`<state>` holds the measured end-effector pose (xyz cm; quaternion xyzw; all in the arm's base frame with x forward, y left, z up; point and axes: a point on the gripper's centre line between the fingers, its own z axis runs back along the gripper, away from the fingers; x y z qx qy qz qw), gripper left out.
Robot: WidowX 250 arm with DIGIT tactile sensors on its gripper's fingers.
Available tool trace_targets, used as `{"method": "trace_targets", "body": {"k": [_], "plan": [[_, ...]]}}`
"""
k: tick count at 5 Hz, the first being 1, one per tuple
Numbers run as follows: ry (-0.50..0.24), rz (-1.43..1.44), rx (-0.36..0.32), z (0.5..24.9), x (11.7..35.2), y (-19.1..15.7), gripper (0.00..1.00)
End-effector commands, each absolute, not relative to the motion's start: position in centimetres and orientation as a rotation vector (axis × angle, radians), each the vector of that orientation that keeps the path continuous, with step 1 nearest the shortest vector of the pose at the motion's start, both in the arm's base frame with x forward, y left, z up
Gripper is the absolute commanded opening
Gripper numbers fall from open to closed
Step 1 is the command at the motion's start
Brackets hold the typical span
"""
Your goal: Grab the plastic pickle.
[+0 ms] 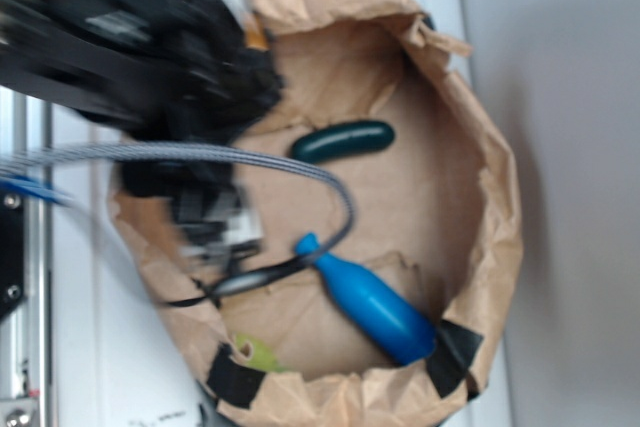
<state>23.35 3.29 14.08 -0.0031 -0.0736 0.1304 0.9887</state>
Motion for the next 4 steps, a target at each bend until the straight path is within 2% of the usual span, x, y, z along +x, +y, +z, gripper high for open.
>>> {"method": "trace_targets", "body": {"k": [1, 2, 3, 4], "plan": [[-0.224, 0.470, 0.067, 9.7, 30.1, 5.0, 1.00], [-0.224, 0.509, 0.092, 8.1, 30.9, 6.2, 1.00], [-0.272, 0.489, 0.065, 8.3, 30.8, 7.2, 1.00], [-0.256, 0.415, 0.034, 6.0, 31.8, 8.2, 1.00]]}}
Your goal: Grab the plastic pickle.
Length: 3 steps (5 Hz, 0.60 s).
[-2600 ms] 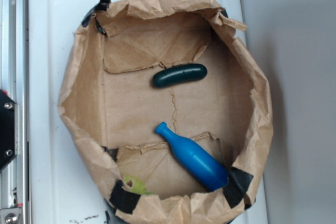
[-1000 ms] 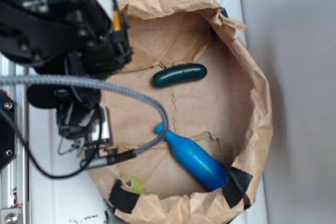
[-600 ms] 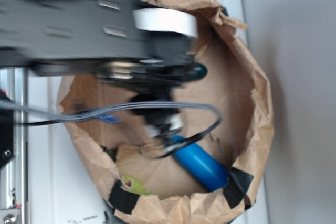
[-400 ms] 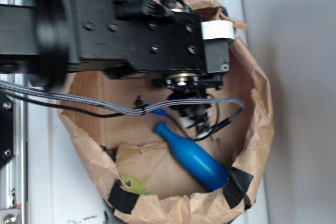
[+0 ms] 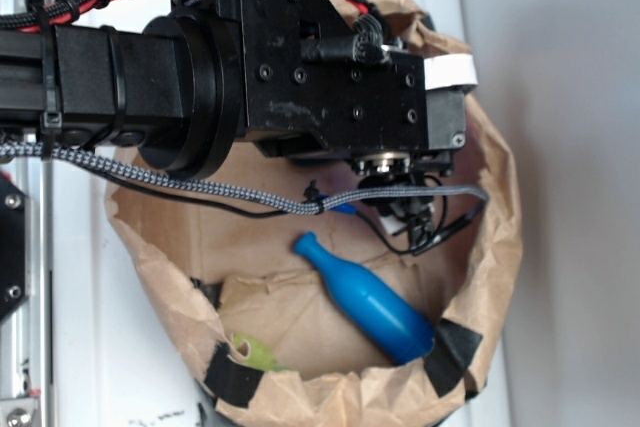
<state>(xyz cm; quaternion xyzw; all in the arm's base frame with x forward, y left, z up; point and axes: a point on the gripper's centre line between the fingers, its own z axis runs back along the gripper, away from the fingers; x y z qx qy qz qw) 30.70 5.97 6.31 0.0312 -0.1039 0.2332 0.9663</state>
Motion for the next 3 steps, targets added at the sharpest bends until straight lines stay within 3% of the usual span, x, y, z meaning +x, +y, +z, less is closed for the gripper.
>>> {"method": "trace_targets", "body": {"k": [1, 2, 3], "plan": [[-0.228, 0.393, 0.076, 3.8, 32.5, 8.0, 1.00], [-0.205, 0.404, 0.086, 3.3, 32.2, 7.3, 0.22], [-0.239, 0.384, 0.080, 4.4, 31.1, 6.9, 0.00]]}}
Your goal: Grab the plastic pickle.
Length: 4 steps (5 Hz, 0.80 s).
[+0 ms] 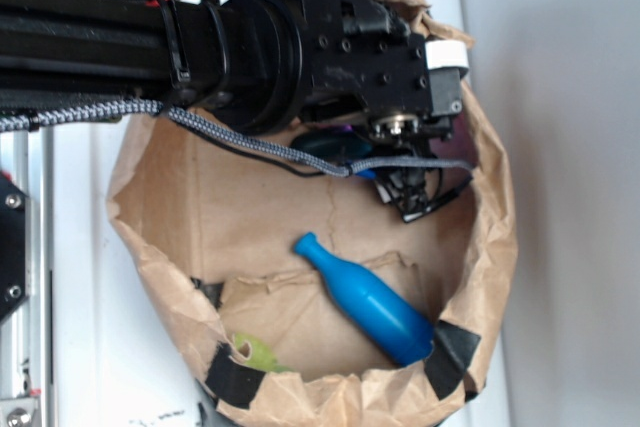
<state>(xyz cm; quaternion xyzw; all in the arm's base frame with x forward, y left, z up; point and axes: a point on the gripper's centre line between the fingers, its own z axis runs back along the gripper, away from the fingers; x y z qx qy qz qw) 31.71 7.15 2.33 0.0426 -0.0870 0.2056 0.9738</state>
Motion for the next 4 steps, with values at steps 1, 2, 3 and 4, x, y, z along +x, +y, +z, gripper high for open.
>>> {"method": "trace_targets", "body": {"k": [1, 2, 3, 4], "plan": [[-0.281, 0.360, 0.021, 6.8, 30.0, 6.9, 0.00], [-0.306, 0.338, -0.067, 10.0, 28.6, 6.9, 0.00], [-0.305, 0.337, -0.125, 12.3, 27.5, 6.7, 0.00], [-0.292, 0.330, -0.200, 16.0, 26.3, 6.2, 0.00]]}}
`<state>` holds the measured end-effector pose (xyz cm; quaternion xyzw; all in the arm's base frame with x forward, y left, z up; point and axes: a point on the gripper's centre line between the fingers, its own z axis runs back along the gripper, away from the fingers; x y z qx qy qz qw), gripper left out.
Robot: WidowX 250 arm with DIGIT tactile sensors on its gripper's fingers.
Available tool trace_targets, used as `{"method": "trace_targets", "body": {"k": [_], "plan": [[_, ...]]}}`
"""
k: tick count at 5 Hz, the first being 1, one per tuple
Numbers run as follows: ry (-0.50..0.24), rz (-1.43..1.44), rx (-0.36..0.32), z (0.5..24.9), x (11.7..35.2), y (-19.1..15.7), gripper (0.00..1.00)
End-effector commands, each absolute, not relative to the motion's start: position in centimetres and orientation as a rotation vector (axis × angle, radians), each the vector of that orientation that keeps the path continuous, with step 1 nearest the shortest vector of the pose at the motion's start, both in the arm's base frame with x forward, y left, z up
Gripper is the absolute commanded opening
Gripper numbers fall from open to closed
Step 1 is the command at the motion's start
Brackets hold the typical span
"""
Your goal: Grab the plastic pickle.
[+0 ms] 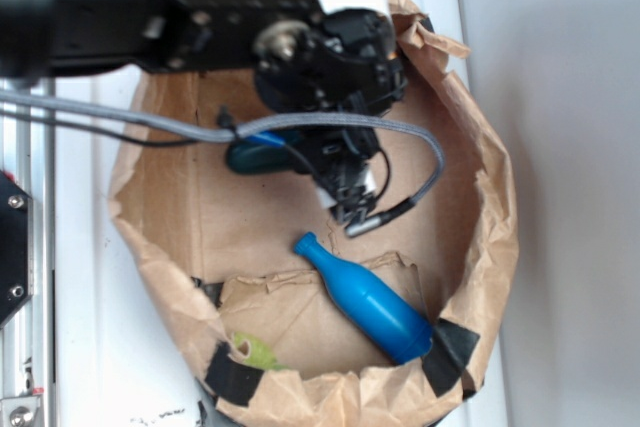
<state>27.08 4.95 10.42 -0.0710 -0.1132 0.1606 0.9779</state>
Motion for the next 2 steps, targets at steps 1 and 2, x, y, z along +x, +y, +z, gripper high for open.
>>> {"method": "trace_targets", "body": {"k": [1, 2], "plan": [[-0.299, 0.303, -0.183, 16.4, 25.8, 5.9, 0.00], [-0.246, 0.201, -0.115, 15.3, 26.2, 5.8, 1.00]]}}
